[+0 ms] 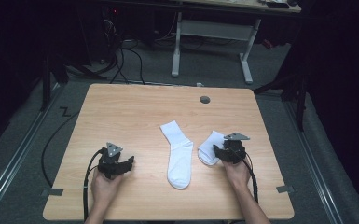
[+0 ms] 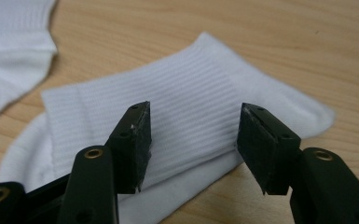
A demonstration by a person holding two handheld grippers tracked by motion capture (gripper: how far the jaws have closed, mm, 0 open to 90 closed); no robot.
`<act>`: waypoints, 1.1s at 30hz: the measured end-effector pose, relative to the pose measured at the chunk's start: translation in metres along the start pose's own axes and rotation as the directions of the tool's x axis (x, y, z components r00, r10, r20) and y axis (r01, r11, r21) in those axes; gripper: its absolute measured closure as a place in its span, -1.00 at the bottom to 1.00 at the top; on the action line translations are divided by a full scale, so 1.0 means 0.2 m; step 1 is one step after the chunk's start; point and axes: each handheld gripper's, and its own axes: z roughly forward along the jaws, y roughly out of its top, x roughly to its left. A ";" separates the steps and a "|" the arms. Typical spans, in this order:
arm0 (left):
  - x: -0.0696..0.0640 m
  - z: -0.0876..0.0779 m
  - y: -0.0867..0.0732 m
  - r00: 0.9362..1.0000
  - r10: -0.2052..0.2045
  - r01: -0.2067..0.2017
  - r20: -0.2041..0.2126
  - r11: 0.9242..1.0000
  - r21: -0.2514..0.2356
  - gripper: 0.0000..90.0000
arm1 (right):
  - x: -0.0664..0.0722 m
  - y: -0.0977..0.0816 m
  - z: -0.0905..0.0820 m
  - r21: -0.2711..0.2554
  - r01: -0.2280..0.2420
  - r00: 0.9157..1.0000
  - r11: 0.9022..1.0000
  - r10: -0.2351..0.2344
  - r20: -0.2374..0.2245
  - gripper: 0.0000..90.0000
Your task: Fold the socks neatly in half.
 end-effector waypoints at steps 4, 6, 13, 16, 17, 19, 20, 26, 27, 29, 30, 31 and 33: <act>0.00 0.00 0.00 1.000 0.002 -0.002 -0.002 1.000 0.000 -0.27 | -0.01 -0.01 0.00 -0.014 0.008 0.999 1.000 -0.008 -0.039 0.24; 0.00 0.00 0.00 1.000 0.002 -0.002 -0.002 1.000 0.000 -0.27 | 0.00 -0.01 -0.01 -0.004 0.022 0.998 1.000 -0.022 -0.053 0.41; 0.00 0.00 0.00 1.000 0.002 -0.002 -0.001 1.000 0.000 -0.27 | 0.00 -0.02 -0.01 -0.014 0.042 0.996 0.999 -0.043 -0.080 0.75; 0.00 0.00 0.00 1.000 0.003 -0.003 -0.001 1.000 0.001 -0.27 | 0.01 -0.03 -0.02 -0.028 0.052 0.997 0.998 -0.054 -0.064 0.77; 0.00 0.00 0.00 1.000 0.003 -0.003 -0.001 1.000 0.000 -0.27 | 0.02 -0.03 -0.02 -0.031 0.066 0.997 0.997 -0.068 -0.048 0.78; 0.00 0.00 0.00 1.000 0.003 -0.003 -0.001 1.000 0.001 -0.27 | 0.04 -0.04 -0.02 -0.030 0.087 0.996 0.996 -0.088 -0.035 0.78; 0.00 0.00 0.00 1.000 0.003 -0.003 -0.001 1.000 0.001 -0.27 | 0.04 -0.04 -0.03 -0.028 0.085 0.996 0.996 -0.086 -0.038 0.78; 0.00 0.00 0.00 1.000 0.001 -0.001 -0.005 1.000 0.002 -0.29 | 0.02 -0.03 -0.04 -0.015 0.074 0.996 0.997 -0.074 -0.056 0.80; 0.00 0.00 0.00 1.000 0.001 -0.001 -0.007 1.000 0.002 -0.29 | 0.02 -0.03 -0.04 -0.016 0.072 0.996 0.997 -0.073 -0.061 0.80; 0.00 0.00 0.00 1.000 0.000 0.000 -0.007 1.000 0.002 -0.30 | 0.03 -0.03 -0.04 -0.018 0.066 0.995 0.998 -0.067 -0.073 0.81; -0.01 0.00 0.00 1.000 0.001 -0.001 -0.006 1.000 0.003 -0.31 | 0.03 -0.03 -0.05 -0.019 0.067 0.995 0.998 -0.068 -0.075 0.81; 0.00 0.00 0.00 1.000 0.001 -0.001 -0.006 1.000 0.003 -0.31 | 0.03 -0.03 -0.05 -0.022 0.075 0.994 0.997 -0.077 -0.076 0.81; -0.01 0.00 0.00 1.000 0.000 0.000 -0.007 1.000 0.003 -0.31 | 0.03 -0.02 -0.07 -0.034 0.074 0.993 0.997 -0.077 -0.085 0.81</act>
